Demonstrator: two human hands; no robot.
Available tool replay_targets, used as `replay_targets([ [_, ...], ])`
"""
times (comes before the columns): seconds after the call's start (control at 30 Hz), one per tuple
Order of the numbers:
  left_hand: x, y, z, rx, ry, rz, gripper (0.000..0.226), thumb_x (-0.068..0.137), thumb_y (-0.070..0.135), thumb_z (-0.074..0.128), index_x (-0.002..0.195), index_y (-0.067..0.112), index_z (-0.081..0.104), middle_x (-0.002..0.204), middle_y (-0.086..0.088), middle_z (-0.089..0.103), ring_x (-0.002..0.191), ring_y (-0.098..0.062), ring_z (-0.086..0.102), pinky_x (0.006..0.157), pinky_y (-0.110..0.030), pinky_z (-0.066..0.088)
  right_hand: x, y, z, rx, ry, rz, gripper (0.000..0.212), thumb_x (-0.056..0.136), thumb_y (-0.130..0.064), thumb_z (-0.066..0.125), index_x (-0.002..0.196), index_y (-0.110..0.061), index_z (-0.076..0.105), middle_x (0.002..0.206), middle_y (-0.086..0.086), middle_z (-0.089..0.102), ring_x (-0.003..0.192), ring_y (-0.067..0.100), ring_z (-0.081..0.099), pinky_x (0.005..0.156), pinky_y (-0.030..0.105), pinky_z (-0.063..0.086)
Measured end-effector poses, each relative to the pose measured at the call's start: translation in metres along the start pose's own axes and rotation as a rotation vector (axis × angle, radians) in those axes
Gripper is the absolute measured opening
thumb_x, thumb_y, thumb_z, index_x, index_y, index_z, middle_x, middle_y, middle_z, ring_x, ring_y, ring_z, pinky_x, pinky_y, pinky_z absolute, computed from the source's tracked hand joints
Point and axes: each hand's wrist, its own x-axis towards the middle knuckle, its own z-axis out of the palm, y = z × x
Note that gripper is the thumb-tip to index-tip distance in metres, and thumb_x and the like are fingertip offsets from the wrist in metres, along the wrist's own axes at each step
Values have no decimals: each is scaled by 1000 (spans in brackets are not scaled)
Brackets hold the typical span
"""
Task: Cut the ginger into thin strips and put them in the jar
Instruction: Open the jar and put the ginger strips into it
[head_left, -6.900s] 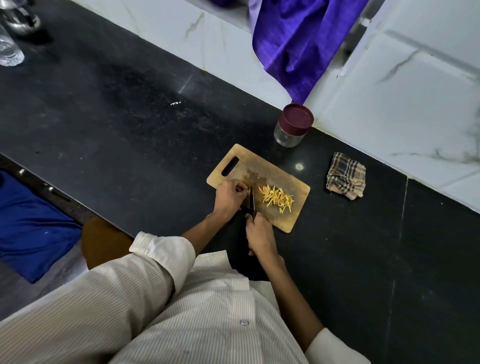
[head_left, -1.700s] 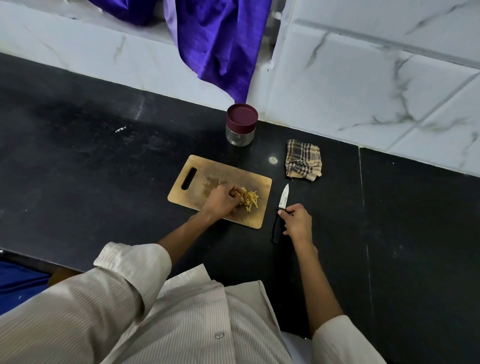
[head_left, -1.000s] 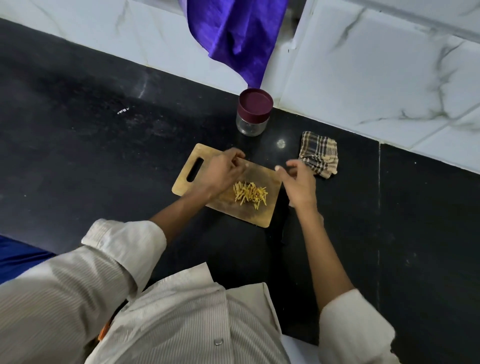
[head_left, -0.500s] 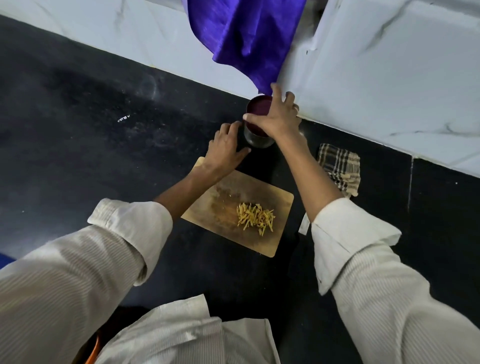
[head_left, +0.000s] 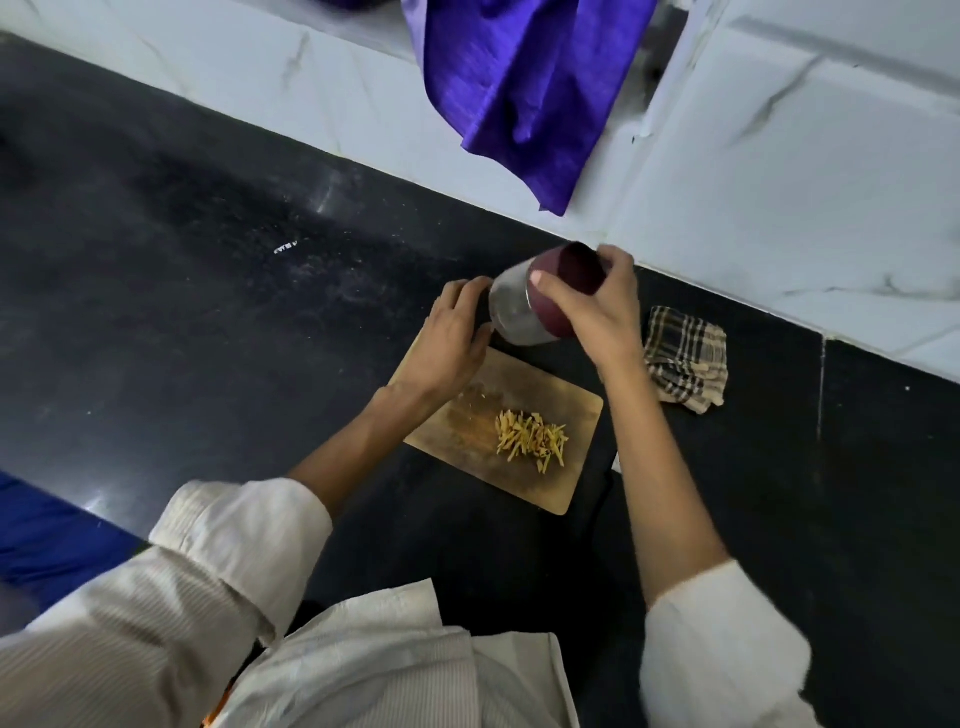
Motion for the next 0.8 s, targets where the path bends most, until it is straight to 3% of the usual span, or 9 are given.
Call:
replay_targets([
  [0.07,-23,3,-9,-110,25,-7,42,99,15,46,140,13,39,135,-7,42,116,-12,48,97,-18,43,-36,8,-5,154,12,61,81,78,-41,80,142,-20,35,135,0,44,122,18,49,93,29,49],
  [0.13,-45,5,-15,-214,38,-24,38,100,20,41,138,14,42,133,-4,46,112,-5,47,94,-11,40,-70,19,-5,283,4,166,75,81,-41,78,140,-25,35,132,-2,46,119,21,53,96,37,52],
  [0.27,-75,16,-25,-603,-84,-300,45,98,45,42,138,23,45,125,13,51,115,-8,53,94,-34,51,-121,30,5,552,-28,382,63,85,-40,73,136,-21,41,128,7,55,112,23,59,95,47,54],
  [0.43,-94,15,-34,-743,-266,-352,75,79,74,53,139,30,39,139,4,45,126,-20,48,91,-52,52,-151,23,12,652,-120,415,48,90,-42,67,130,-21,49,117,1,57,108,20,59,93,50,55],
  [0.5,-100,16,-38,-768,-277,-350,74,77,74,56,138,36,39,142,-2,44,127,-25,48,97,-55,47,-158,20,11,640,-191,397,44,90,-43,66,127,-23,53,119,2,57,111,22,59,89,53,57],
  [0.63,-108,19,-43,-839,-195,-388,57,72,70,59,125,52,47,141,1,44,126,-23,47,104,-53,41,-168,23,6,521,-407,344,59,86,-52,67,136,-28,49,133,7,55,117,32,60,81,57,59],
  [0.8,-117,22,-41,-770,-95,-370,47,78,66,52,116,39,59,120,3,61,112,-20,58,99,-51,46,-176,25,4,518,-419,316,61,77,-49,70,131,-28,51,130,8,58,113,30,64,84,56,58],
])
